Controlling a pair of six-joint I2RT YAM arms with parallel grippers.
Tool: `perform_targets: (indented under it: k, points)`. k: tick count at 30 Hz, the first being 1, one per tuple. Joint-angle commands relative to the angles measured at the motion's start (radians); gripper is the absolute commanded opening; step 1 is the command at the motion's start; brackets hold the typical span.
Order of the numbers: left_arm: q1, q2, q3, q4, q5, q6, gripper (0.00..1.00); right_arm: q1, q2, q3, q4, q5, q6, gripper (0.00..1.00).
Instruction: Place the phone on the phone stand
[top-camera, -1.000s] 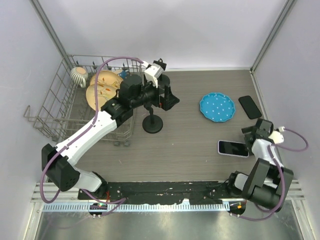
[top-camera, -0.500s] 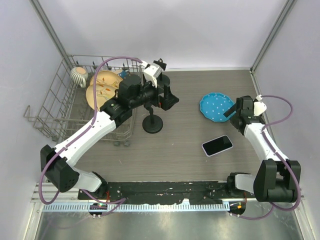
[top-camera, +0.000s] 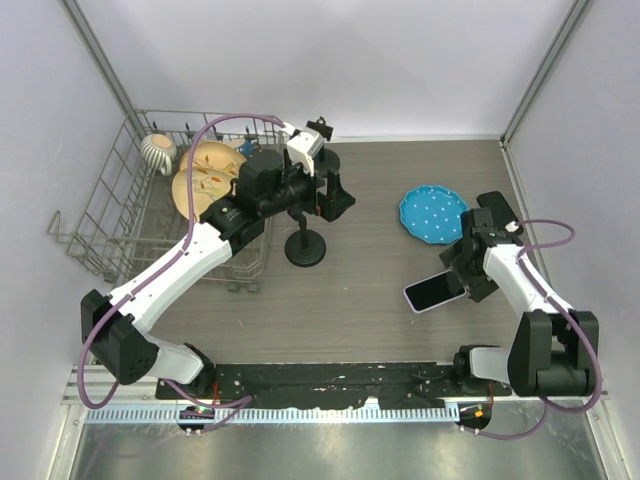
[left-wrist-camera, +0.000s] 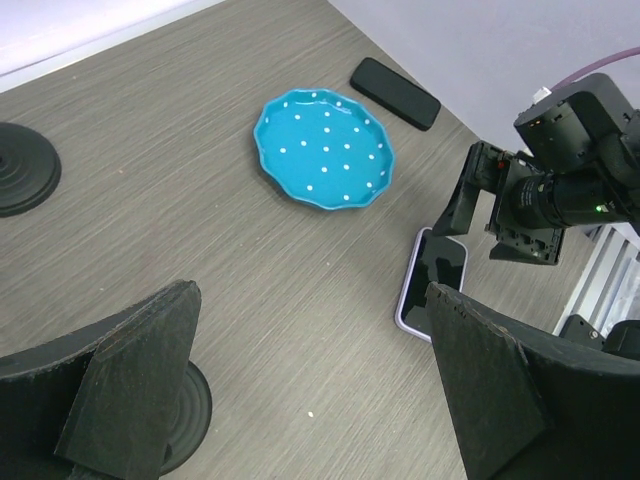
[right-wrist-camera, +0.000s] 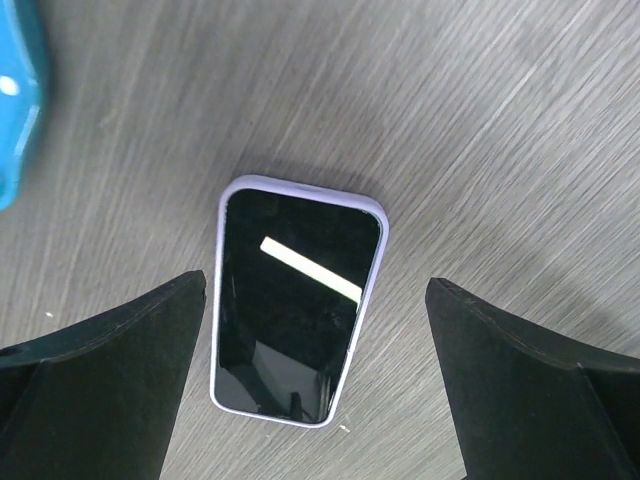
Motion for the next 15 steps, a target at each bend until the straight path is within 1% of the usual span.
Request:
perform_targets:
  k: [1,5,9,15]
  points:
    - [0.002,-0.031,0.023,-0.010,-0.034,0.024,1.00,0.043,0.090,0.029,-0.028,-0.046,0.104,0.98]
    - [0.003,-0.033,0.020,-0.012,-0.046,0.031,1.00,0.078,0.147,0.043,-0.005,-0.054,0.112,0.98]
    - [0.003,-0.027,0.025,-0.016,-0.046,0.035,1.00,0.106,0.160,0.040,0.020,-0.045,0.139,0.97]
    - [0.002,-0.025,0.025,-0.021,-0.051,0.043,1.00,0.121,0.192,0.032,0.014,-0.039,0.193,0.98]
